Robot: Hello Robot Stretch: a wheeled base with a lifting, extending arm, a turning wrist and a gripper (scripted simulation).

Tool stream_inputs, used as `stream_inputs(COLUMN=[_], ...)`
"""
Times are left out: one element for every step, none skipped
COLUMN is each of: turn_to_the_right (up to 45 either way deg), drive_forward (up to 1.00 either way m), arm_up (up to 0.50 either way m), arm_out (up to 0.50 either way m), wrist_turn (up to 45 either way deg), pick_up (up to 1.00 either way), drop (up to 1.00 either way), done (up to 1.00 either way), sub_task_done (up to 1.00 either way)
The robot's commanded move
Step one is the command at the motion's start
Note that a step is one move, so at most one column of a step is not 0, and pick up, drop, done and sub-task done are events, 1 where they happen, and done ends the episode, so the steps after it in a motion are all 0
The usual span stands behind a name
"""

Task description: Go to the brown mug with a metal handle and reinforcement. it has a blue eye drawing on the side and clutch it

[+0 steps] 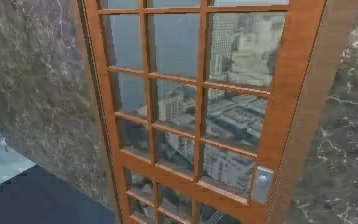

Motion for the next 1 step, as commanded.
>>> stream_inputs(turn_to_the_right=[-45.0], drive_forward=[0.00], arm_up=[0.00], arm_out=[0.00], wrist_turn=[0.0], pick_up=[0.00], drop=[0.00], done=[0.00], sub_task_done=[0.00])
